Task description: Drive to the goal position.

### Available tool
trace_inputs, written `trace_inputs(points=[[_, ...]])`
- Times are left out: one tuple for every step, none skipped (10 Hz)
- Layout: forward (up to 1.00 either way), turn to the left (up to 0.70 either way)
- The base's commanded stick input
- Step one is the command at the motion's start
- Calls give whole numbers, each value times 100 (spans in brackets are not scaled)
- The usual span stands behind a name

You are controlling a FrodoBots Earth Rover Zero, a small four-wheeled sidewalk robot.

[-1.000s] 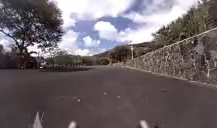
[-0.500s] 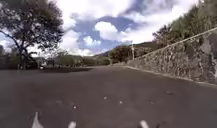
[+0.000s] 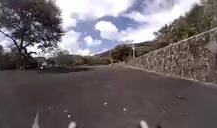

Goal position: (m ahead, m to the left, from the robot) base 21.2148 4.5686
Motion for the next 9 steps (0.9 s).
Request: trace_inputs(points=[[50,0],[50,0],[50,0],[50,-25],[50,-25],[50,-25],[50,-25],[50,-25],[50,-25]])
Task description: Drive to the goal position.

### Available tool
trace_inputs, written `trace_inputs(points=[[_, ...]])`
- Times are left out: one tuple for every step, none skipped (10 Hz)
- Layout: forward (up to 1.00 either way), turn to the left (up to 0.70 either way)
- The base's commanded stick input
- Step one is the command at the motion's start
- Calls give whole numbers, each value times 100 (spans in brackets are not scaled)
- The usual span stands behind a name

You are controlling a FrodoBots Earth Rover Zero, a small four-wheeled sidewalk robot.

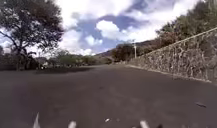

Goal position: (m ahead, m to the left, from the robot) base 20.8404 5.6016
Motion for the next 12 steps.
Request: trace_inputs(points=[[50,-25],[50,-25],[50,-25],[50,-25],[50,-25],[50,-25],[50,-25],[50,-25],[50,-25],[50,-25],[50,-25],[50,-20]])
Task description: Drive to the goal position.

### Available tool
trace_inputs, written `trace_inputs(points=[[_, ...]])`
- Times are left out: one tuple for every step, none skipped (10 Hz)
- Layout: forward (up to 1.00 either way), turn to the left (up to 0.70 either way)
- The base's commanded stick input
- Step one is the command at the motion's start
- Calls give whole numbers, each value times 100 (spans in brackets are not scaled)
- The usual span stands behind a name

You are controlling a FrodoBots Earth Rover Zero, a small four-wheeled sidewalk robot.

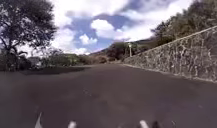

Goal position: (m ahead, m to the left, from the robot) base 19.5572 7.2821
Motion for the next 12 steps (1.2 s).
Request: trace_inputs(points=[[50,-11],[50,-2],[50,0],[50,0],[50,0],[50,0],[50,0],[50,0],[50,0],[50,0],[50,0],[50,0]])
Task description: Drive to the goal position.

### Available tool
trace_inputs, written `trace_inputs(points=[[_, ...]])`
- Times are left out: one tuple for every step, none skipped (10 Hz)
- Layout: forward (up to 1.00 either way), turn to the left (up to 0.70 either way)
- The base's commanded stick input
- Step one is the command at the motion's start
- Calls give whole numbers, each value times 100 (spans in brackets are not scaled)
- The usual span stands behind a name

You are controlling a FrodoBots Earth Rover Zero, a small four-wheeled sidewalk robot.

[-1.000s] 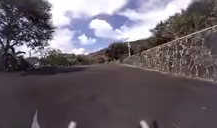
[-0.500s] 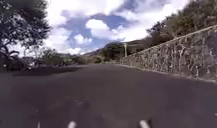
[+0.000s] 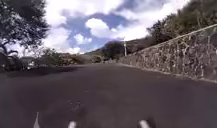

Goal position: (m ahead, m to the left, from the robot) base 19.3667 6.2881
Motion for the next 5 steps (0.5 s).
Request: trace_inputs(points=[[50,0],[50,0],[50,0],[50,0],[50,0]])
